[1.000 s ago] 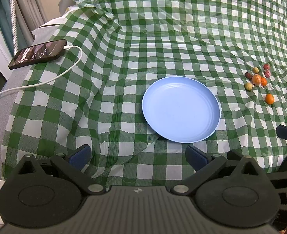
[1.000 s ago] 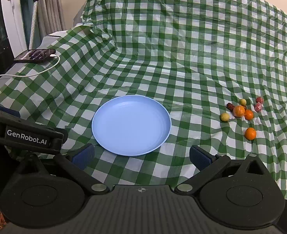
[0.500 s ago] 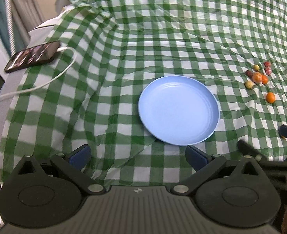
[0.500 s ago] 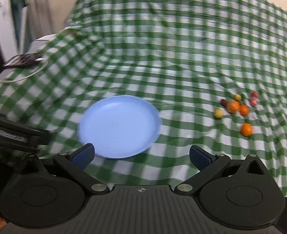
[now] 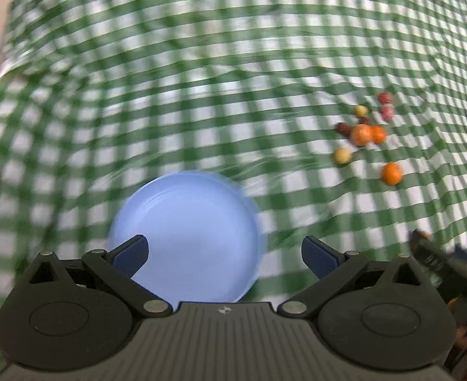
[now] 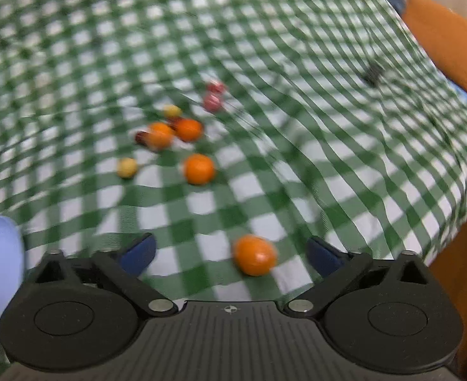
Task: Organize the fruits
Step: 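Grasp a mandarin with the left tool while the right tool grasps a wrapped mandarin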
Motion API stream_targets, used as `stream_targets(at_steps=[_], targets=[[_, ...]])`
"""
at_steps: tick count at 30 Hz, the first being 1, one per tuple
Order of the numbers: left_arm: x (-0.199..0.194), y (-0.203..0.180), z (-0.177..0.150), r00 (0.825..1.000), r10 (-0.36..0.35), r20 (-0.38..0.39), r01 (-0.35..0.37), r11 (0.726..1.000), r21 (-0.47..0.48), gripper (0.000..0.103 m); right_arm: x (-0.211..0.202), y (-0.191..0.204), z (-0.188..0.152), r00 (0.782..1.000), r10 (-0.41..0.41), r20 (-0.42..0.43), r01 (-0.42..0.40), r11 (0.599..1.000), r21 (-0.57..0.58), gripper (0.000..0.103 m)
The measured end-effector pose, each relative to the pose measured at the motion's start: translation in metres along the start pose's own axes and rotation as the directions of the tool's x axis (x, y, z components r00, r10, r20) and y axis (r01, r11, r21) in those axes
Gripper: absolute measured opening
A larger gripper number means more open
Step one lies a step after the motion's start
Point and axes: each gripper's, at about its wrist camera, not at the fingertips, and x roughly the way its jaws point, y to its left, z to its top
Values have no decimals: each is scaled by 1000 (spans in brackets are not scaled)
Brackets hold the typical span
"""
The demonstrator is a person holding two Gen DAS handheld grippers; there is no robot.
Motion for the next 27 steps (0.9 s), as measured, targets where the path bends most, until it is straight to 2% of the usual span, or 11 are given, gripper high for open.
stream_targets(at_steps=[1,5,6,7,11,15,19,22,24,26,27], targets=[[7,-12,9,1000,-13,0,13,1000,23,103,8,-4,-3,1000,-5,-10,5,1000,22,77],[38,-66,39,999,-44,3,43,990,133,103,46,-12,-11,993,-39,-111,47,996,71,60],[47,-78,45,999,-53,0,52,986,161,103,51,-13,-12,992,-31,-119,41,996,82,47],[56,-90,51,998,-67,-5,67,980,190,103,58,-14,-10,993,-27,-118,38,995,91,40],[96,-139,73,990,-134,-40,140,952,273,103,59,-25,0,1000,-3,-21,6,986,164,38],[131,-186,82,973,-217,-84,232,918,322,102,52,-50,17,986,-105,129,71,966,248,39],[162,-228,80,967,-219,-134,254,888,384,83,63,-57,19,990,-82,112,50,963,264,39],[177,-242,79,967,-214,-136,251,883,396,78,60,-52,17,991,-58,122,27,970,242,39],[187,-248,79,966,-211,-148,253,888,384,65,60,-53,15,991,-51,120,20,969,246,39],[193,-248,80,953,-250,-171,296,889,350,39,60,-55,15,993,-41,114,11,968,252,39],[190,-248,79,954,-255,-156,295,893,341,39,60,-55,15,993,-39,113,9,967,253,39]])
